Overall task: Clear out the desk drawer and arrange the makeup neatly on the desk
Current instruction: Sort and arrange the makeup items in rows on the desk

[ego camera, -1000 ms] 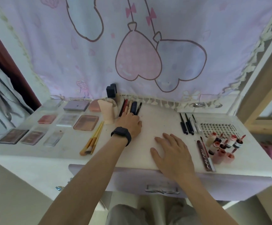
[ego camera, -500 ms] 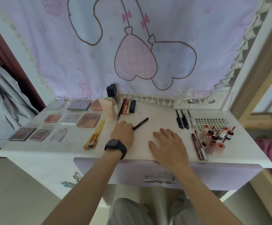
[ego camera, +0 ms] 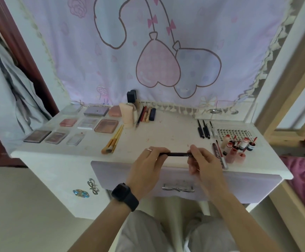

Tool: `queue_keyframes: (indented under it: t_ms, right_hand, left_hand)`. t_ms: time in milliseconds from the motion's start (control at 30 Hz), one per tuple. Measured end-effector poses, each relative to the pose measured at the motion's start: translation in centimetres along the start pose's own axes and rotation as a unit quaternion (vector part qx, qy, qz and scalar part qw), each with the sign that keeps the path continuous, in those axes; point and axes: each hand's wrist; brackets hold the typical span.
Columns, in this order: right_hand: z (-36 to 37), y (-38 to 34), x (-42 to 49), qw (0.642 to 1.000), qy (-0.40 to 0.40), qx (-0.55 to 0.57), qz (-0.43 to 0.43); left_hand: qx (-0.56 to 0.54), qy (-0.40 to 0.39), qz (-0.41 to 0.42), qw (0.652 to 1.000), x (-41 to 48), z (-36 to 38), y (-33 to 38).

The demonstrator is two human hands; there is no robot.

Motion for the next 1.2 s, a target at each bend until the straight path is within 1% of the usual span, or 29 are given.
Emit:
queue_keyframes:
  t_ms: [67,100,167,200,233,267,300,333,367,400,433,467,533,567,600,667,733,800,867,967,1100,1200]
  right_hand:
    - [-0.5,-0.3,-1.1,0.998,0.004,0.049,0.031]
    - [-0.9,-0.4,-1.5,0.999,0.010,0.039,0.023]
    - [-1.7,-1.0,-2.6,0.999,0.018,-0.030,-0.017]
    - [-2.1,-1.4,-3.0,0.998,0.018,-0.057,-0.036]
    - [-2.4,-1.8,-3.5,0.996,0.017,-0.066,-0.055]
    - [-2.7,-2.2,-3.9,0.994,0.017,-0.071,-0.076]
    - [-2.9,-2.3,-4.2,0.992,0.015,-0.080,-0.100]
    - [-3.1,-2.5,-4.6,0.988,0.012,-0.094,-0.123]
    - [-3.3,-2.6,-4.9,0.983,0.005,-0.110,-0.144]
    - [-3.5,-2.7,-5.1,0.980,0.002,-0.123,-0.156]
    - [-4.0,-2.8,-5.2,0.978,0.011,-0.130,-0.164]
    - [-4.6,-3.1,-5.1,0.978,0.039,-0.122,-0.165]
    - [-6.5,-4.0,-4.8,0.979,0.119,-0.051,-0.158]
    - [-7.3,-4.5,-4.7,0.978,0.141,-0.009,-0.153]
    - [-7.6,-4.7,-4.8,0.979,0.143,0.019,-0.147]
    - [-7.0,-4.1,-5.0,0.984,0.117,0.051,-0.126]
    - [-5.3,-3.0,-5.3,0.987,0.090,0.104,-0.085]
    - [-3.7,-2.2,-5.5,0.982,0.076,0.168,-0.037]
    - [-2.6,-1.6,-5.6,0.975,0.079,0.205,0.004]
    - [-1.7,-0.9,-5.8,0.970,0.070,0.231,0.034]
    - [-1.6,0.2,-5.8,0.969,0.082,0.225,0.060]
    - [-1.4,0.9,-5.8,0.973,0.094,0.197,0.071]
  left_hand:
    - [0.024,-0.021,0.038,0.999,-0.1,-0.1,0.6]
    - [0.049,-0.028,0.071,0.996,-0.2,-0.3,0.8]
    - [0.103,-0.036,0.142,0.984,-0.4,-0.6,1.4]
    - [0.113,-0.037,0.161,0.980,-0.6,-0.6,1.7]
    - [0.102,-0.038,0.158,0.981,-0.8,-0.6,2.0]
    - [0.069,-0.052,0.126,0.988,-1.0,-0.6,2.5]
    - [0.018,-0.075,0.073,0.994,-1.0,-0.6,2.9]
    - [-0.037,-0.108,0.022,0.993,-1.0,-0.5,3.2]
    - [-0.081,-0.137,-0.012,0.987,-0.8,-0.4,3.5]
    - [-0.092,-0.160,-0.021,0.983,-0.6,-0.6,3.7]
    - [-0.079,-0.173,-0.015,0.982,-0.4,-0.9,3.7]
    - [-0.048,-0.175,-0.002,0.983,-0.2,-1.2,3.6]
    - [0.035,-0.131,0.013,0.991,0.0,-2.2,2.5]
    - [0.048,-0.100,0.000,0.994,0.0,-2.7,1.9]
    - [0.031,-0.073,-0.027,0.997,-0.1,-3.1,1.3]
    - [-0.077,-0.039,-0.105,0.991,-0.1,-3.1,0.9]
    - [-0.187,-0.029,-0.174,0.966,0.2,-2.2,1.6]
    - [-0.266,-0.021,-0.214,0.940,0.4,-1.0,2.7]
    - [-0.327,-0.015,-0.243,0.913,0.5,0.0,3.8]
    - [-0.369,-0.019,-0.267,0.890,0.7,1.3,5.2]
    - [-0.370,-0.017,-0.280,0.886,0.9,2.3,5.7]
    - [-0.386,-0.020,-0.298,0.873,1.1,3.0,5.8]
Point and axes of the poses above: each hand's wrist, its own x-axis towards the middle knuckle, its own z-axis out of the palm, y = z × x, and after that the axes turned 1 degree about x, right-handed
